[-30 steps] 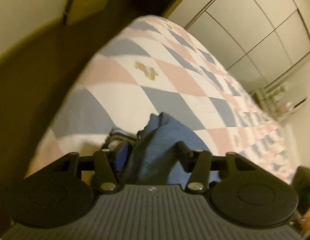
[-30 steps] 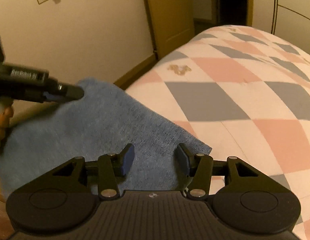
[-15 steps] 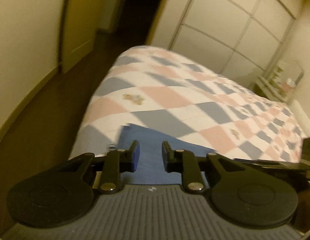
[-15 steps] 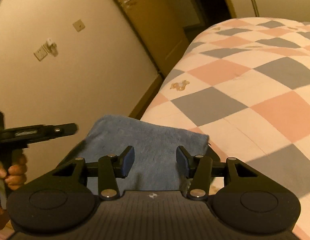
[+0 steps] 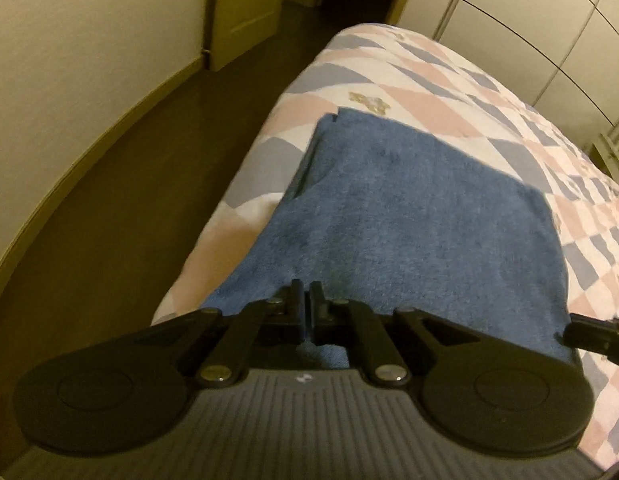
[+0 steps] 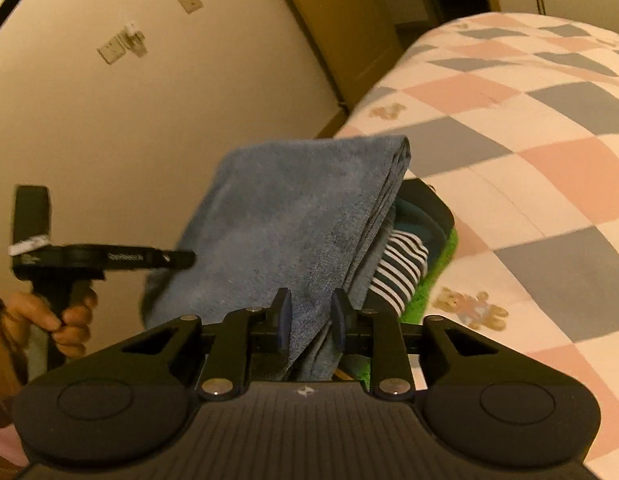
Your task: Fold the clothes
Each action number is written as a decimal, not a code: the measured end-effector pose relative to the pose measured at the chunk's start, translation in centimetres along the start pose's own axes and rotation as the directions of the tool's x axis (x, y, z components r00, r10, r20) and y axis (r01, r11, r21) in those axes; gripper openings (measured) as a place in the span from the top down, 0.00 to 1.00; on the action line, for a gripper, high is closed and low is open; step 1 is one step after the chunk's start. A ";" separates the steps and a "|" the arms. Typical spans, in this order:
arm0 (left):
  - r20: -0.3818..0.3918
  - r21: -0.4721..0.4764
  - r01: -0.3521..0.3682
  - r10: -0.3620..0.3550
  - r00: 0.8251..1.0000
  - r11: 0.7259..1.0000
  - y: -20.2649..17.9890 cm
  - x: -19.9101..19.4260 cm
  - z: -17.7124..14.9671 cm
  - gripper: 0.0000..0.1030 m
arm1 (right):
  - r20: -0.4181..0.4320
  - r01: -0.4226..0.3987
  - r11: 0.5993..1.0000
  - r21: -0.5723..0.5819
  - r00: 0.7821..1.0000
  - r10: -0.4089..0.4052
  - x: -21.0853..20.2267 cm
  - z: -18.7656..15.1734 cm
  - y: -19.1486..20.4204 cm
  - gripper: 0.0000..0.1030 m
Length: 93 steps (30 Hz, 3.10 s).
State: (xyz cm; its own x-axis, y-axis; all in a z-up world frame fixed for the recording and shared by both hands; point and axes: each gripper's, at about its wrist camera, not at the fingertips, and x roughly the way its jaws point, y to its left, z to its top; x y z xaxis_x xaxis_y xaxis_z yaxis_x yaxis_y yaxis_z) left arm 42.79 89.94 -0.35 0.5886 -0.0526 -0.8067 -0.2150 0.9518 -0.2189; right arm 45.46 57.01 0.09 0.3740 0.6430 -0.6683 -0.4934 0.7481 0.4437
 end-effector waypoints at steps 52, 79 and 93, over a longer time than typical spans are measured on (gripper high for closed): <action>0.203 -0.053 -0.362 0.365 0.908 0.931 -20.6 -25.6 -10.7 0.16 | 0.059 -0.049 0.994 -0.095 0.997 0.055 -20.3 -3.5 4.8 0.01; 0.269 -0.289 -0.543 0.611 0.745 0.789 -34.8 -37.3 -25.5 0.01 | 0.132 -0.070 0.912 -0.404 0.982 0.134 -34.7 -7.7 2.0 0.00; 0.227 -0.275 -0.442 0.505 0.833 0.854 -31.7 -38.9 -23.6 0.01 | 0.261 -0.013 0.947 -0.320 0.960 0.101 -37.0 -6.5 4.0 0.00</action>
State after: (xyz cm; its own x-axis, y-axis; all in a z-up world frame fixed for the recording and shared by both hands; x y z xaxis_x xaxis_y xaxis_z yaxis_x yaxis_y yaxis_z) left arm 8.33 54.68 25.06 0.5588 0.5053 -0.6576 -0.6579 0.7528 0.0194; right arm 24.50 35.15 22.71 0.5139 0.7357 -0.4413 -0.7237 0.6480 0.2374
